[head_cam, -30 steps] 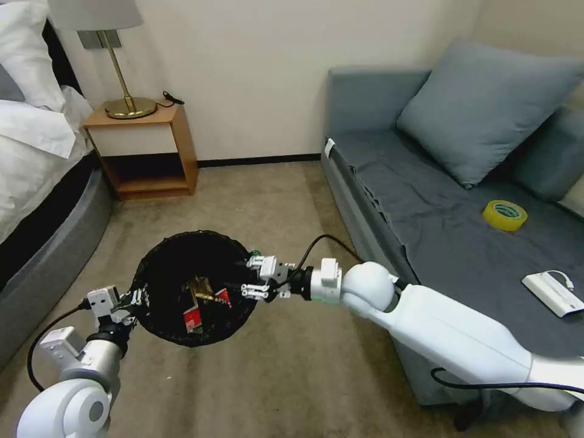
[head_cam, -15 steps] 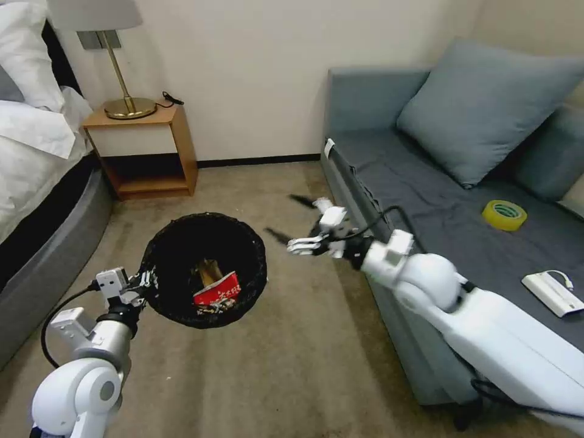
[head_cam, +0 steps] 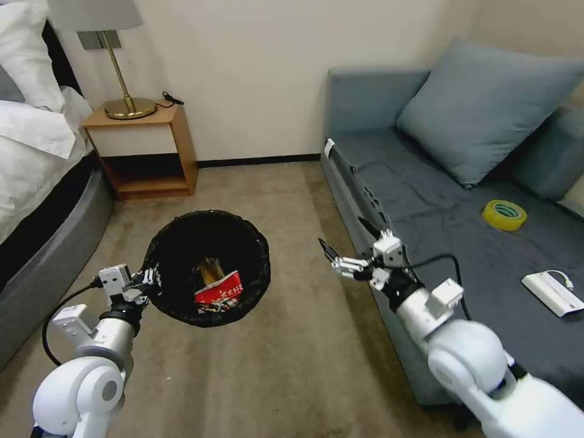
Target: Pick up the trash bin, then pick up the garbage on the floor and place it into the trash bin.
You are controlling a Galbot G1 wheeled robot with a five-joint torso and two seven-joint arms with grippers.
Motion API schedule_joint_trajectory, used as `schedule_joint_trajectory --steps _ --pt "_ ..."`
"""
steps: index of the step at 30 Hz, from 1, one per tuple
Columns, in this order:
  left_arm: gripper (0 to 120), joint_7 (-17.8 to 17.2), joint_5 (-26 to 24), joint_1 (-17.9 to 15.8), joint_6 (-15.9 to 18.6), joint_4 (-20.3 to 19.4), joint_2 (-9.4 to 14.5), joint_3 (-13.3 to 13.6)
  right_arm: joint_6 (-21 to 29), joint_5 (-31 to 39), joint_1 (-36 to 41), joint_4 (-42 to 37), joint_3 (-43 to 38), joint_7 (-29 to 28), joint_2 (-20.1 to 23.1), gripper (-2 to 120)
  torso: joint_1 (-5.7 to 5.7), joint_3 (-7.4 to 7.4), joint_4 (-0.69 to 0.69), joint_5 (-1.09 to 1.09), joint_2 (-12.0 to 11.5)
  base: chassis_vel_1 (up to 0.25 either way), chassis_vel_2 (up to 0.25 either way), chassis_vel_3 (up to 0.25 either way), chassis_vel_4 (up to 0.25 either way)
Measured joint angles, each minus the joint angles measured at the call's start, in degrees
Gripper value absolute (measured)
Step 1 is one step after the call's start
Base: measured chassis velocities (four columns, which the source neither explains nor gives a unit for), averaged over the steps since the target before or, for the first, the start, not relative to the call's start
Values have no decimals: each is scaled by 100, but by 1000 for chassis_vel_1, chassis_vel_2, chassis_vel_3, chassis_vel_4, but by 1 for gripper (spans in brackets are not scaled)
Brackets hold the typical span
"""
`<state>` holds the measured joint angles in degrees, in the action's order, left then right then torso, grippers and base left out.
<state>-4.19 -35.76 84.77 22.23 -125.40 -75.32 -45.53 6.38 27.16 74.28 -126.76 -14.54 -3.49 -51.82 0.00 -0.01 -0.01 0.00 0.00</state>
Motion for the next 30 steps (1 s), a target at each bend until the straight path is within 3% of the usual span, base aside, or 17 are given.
schedule_joint_trajectory --steps 5,14,30 --pt "4 -11 -30 22 -4 38 2 -105 143 -284 104 1 -82 -126 -259 100 0 0 1 0 0 0 0 0 0" --pt "4 -39 -99 62 -23 94 -14 -241 39 -1548 725 95 -484 -365 -923 100 0 0 0 0 0 0 0 0 0" --pt "4 -22 -215 67 -44 108 44 -349 -204 -1707 944 133 -667 -10 -1195 100 0 1 1 0 0 0 0 0 0"
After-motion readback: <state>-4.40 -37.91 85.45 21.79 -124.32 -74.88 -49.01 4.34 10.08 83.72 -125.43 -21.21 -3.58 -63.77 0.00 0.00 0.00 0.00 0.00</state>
